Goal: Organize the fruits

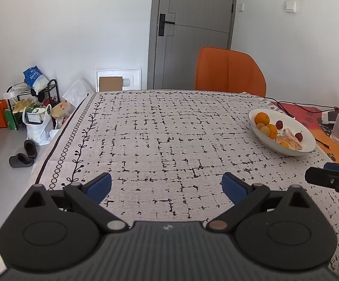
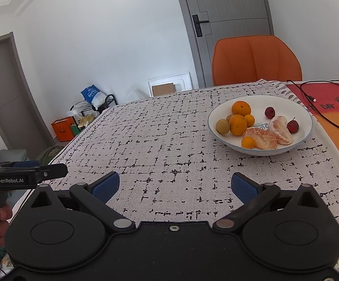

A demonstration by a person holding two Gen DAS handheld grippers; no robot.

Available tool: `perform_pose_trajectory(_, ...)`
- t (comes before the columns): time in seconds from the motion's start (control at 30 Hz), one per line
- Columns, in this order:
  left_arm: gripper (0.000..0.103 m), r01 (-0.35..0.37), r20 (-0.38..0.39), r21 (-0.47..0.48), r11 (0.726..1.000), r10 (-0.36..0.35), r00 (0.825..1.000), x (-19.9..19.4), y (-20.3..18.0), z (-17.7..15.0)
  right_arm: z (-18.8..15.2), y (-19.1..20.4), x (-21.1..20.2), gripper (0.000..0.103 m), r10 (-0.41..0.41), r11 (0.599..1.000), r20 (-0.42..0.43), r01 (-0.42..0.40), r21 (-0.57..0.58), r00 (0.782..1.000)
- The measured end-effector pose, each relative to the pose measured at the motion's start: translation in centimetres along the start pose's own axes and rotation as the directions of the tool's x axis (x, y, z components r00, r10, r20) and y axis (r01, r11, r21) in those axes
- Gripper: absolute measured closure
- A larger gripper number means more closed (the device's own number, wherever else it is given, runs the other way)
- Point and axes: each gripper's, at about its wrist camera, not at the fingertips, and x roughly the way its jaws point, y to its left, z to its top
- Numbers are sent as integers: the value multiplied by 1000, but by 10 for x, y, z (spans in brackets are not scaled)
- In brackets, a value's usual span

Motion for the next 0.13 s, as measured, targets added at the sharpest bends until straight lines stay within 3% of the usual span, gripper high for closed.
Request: perform_pose_trajectory(0.13,3,1,7,4,1000,-1,1000,-1,-2,-1,-1,-1,1,0,-1,1000,-2,1,4,1000)
